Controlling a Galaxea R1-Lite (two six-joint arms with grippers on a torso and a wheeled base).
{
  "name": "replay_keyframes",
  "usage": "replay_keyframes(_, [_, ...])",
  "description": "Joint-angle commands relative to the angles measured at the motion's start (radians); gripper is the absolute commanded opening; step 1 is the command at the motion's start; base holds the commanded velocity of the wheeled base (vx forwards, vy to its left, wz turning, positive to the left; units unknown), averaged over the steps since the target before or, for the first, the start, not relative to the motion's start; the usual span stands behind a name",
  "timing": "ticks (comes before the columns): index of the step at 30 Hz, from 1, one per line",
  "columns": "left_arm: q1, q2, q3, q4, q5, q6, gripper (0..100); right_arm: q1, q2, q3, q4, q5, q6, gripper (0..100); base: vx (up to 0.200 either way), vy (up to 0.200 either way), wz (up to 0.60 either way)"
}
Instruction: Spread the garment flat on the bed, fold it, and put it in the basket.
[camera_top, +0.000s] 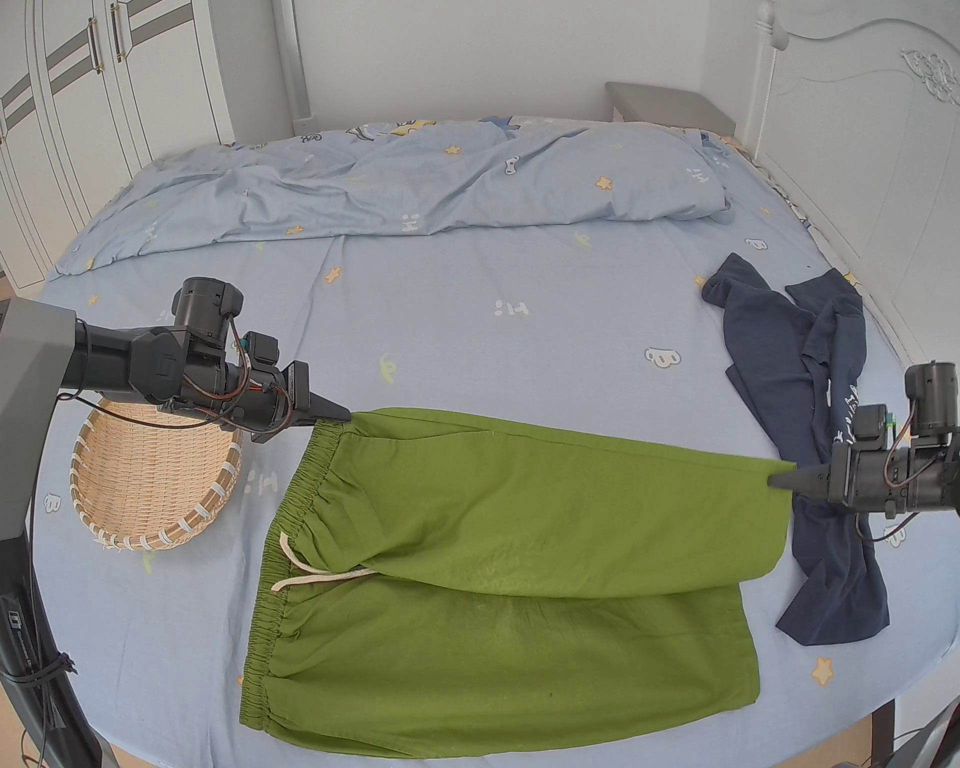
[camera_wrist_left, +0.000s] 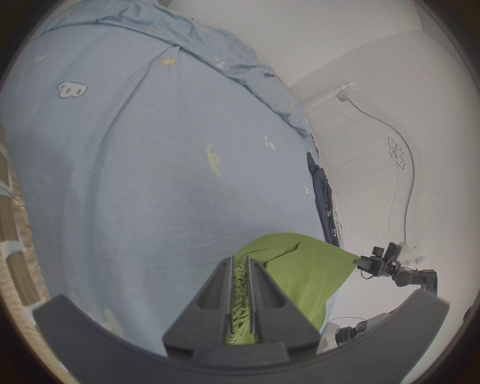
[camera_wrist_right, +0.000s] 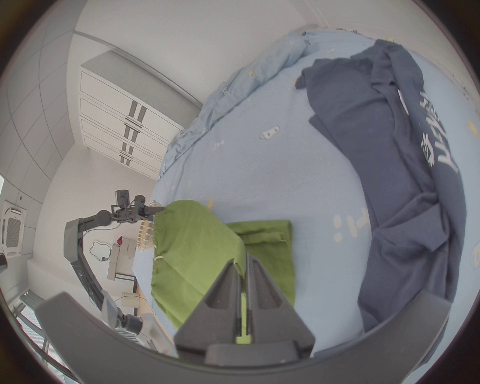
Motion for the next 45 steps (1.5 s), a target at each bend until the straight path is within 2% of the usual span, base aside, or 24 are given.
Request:
replay_keyframes(1, [0.002, -0.07, 0.021, -0.002, -0.001, -0.002, 0, 0.065, -0.209, -0.108, 0.112, -0.004, 0.014, 0, 0.0, 0.0, 0.0])
replay_keyframes(7, [0.002, -0.071, 0.023, -0.001, -0.001, -0.003, 0, 0.169, -0.346, -0.208, 0.276, -0.004, 0.016, 0, 0.0, 0.0, 0.0])
replay_keyframes(8, [0.0, -0.079, 0.024, -0.001, -0.002, -0.005, 0, 0.209, -0.38, -0.26, 0.353, -0.007, 0.016, 0, 0.0, 0.0, 0.0])
replay_keyframes(13, [0.002, -0.09, 0.03, -0.001, -0.002, -0.005, 0, 0.232, -0.395, -0.311, 0.414, -0.035, 0.014, 0, 0.0, 0.0, 0.0])
replay_keyframes(17, [0.002, -0.091, 0.033, -0.001, -0.002, -0.005, 0, 0.226, -0.39, -0.305, 0.411, -0.041, 0.014, 0, 0.0, 0.0, 0.0])
replay_keyframes(23, [0.02, -0.102, 0.046, -0.002, -0.002, -0.003, 0, 0.175, -0.307, -0.3, 0.379, -0.038, 0.002, 0, 0.0, 0.0, 0.0])
replay_keyframes(28, [0.046, -0.107, 0.044, -0.004, -0.004, -0.005, 0, 0.128, -0.159, -0.311, 0.218, -0.029, 0.0, 0, 0.0, 0.0, 0.0])
replay_keyframes(31, [0.057, -0.116, 0.044, -0.005, -0.004, -0.005, 0, 0.123, -0.111, -0.335, 0.178, -0.029, 0.0, 0, 0.0, 0.0, 0.0])
replay_keyframes(36, [0.074, -0.134, 0.044, -0.007, -0.005, -0.005, 0, 0.131, 0.025, -0.47, 0.163, -0.029, -0.02, 0, 0.0, 0.0, 0.0])
replay_keyframes(45, [0.103, -0.122, 0.056, -0.101, -0.002, -0.012, 0, 0.123, 0.232, -0.703, 0.167, -0.039, -0.032, 0, 0.0, 0.0, 0.0])
